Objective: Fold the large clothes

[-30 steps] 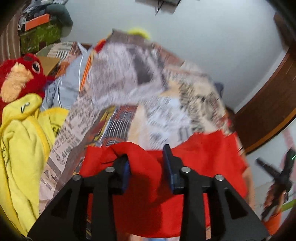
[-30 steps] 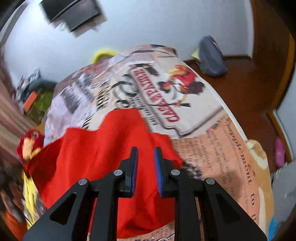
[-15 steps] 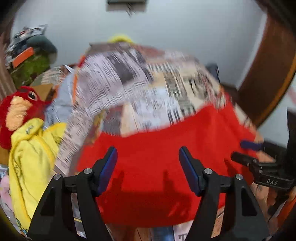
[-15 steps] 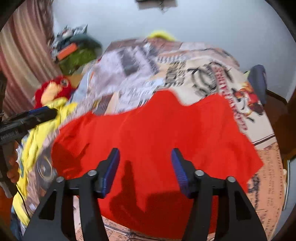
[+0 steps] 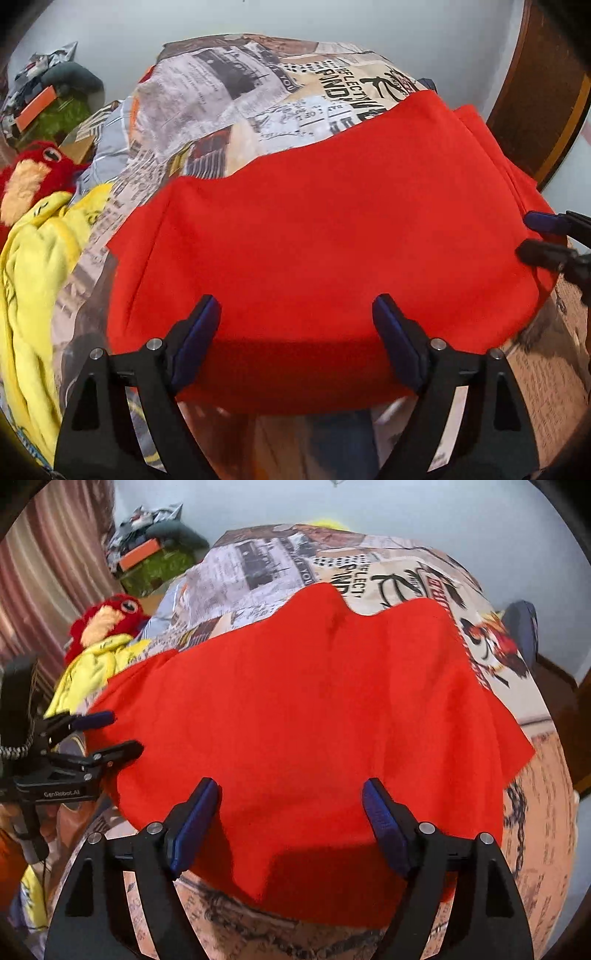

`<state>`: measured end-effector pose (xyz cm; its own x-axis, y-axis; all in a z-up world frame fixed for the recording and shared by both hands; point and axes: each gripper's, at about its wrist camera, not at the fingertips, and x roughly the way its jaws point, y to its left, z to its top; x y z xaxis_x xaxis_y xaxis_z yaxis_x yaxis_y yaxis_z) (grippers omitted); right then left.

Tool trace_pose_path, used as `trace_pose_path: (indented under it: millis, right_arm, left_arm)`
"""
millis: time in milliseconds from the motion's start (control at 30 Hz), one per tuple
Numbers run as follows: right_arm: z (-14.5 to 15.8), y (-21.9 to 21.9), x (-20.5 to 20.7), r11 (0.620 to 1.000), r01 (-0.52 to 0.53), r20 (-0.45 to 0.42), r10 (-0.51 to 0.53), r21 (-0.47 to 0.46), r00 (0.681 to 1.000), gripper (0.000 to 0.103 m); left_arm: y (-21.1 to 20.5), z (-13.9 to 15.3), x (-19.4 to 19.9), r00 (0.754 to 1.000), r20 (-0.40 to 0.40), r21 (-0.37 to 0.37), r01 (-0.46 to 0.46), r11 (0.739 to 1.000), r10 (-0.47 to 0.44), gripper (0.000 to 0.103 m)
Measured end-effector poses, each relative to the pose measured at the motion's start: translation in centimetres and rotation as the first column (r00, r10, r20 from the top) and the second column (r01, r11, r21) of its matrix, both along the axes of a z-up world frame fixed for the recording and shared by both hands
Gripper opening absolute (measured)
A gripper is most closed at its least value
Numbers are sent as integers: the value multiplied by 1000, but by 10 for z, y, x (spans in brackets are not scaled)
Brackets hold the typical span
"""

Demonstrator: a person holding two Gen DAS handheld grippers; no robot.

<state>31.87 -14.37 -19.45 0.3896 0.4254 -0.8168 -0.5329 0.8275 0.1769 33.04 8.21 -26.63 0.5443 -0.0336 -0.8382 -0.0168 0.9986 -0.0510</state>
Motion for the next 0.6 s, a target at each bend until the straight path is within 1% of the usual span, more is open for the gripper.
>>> trace_pose_path:
  millis: [100, 167, 200, 267, 300, 333, 400, 433, 533, 600]
  right_arm:
    - [-1, -8, -4, 998, 44, 15, -43, -42, 999, 79]
    - [-7, -14, -4, 991, 83, 20, -82, -102, 996, 79]
    - [-9, -19, -3, 991, 93, 9, -93, -100, 996, 79]
    - [-14, -31, -2, 990, 130, -36, -132, -58, 991, 80]
    - [-16, -37, -2, 986, 160, -65, -163, -43, 985, 82]
    - [-17, -40, -2, 984, 176, -81, -178, -32, 981, 82]
    - [-16, -45, -4, 978, 209, -105, -209, -18, 972, 82]
    - [-15, -46, -6, 974, 224, -108, -225, -23, 968, 82]
    - [-11, -43, -14, 969, 241, -108, -246, -58, 963, 82]
    - [-6, -40, -19, 966, 244, -103, -252, -85, 962, 82]
  left_arm:
    - [12, 3, -10, 999, 3, 37, -42, 998, 42, 85]
    - [22, 2, -18, 998, -1, 41, -70, 997, 70, 85]
    - [27, 2, -20, 996, -7, 32, -83, 996, 83, 85]
    - [39, 0, -28, 993, -20, -11, -112, 994, 112, 86]
    - [41, 0, -31, 992, -23, -21, -124, 992, 124, 88]
    - [44, 1, -35, 989, -23, -27, -144, 989, 144, 90]
    - [49, 1, -42, 982, -23, -20, -190, 982, 189, 90]
    - [52, 0, -46, 977, -28, -16, -210, 978, 209, 90]
    - [59, -1, -56, 970, -51, -38, -242, 970, 240, 90]
    - [63, 1, -63, 965, -54, -32, -260, 965, 258, 89]
